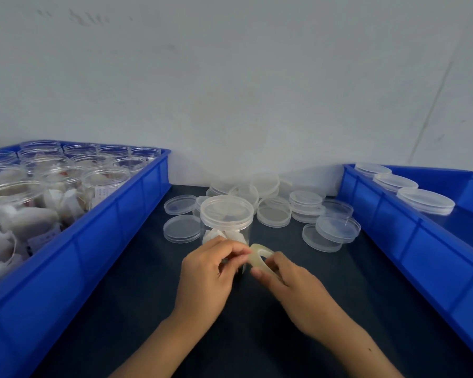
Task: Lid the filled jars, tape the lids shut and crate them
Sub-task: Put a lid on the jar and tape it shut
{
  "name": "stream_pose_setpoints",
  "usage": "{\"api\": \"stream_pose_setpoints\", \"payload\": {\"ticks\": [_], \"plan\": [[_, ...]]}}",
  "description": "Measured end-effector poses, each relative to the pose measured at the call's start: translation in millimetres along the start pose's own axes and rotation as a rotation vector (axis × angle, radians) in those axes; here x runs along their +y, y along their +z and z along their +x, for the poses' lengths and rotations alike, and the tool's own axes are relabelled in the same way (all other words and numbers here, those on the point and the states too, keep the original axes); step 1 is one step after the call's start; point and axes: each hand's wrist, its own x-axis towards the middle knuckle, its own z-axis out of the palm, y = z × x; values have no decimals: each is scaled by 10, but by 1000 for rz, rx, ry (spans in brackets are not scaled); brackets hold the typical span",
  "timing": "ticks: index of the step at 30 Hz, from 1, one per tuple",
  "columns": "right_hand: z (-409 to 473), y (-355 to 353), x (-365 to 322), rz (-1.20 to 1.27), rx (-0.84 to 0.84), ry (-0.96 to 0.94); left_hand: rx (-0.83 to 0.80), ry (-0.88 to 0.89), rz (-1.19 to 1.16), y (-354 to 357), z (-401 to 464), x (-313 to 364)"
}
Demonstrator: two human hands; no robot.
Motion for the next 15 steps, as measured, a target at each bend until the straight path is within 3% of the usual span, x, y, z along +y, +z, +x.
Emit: {"api": "stream_pose_setpoints", "payload": {"ticks": [3, 6, 15], "plan": [[-2, -92, 53, -41, 36, 1, 27, -24, 32, -74, 43, -15], [-11, -124, 42, 49, 61, -39, -65, 17, 107, -82, 30, -24], [-55, -121, -29, -68, 54, -133, -152, -65, 103, -2, -40, 1]]}}
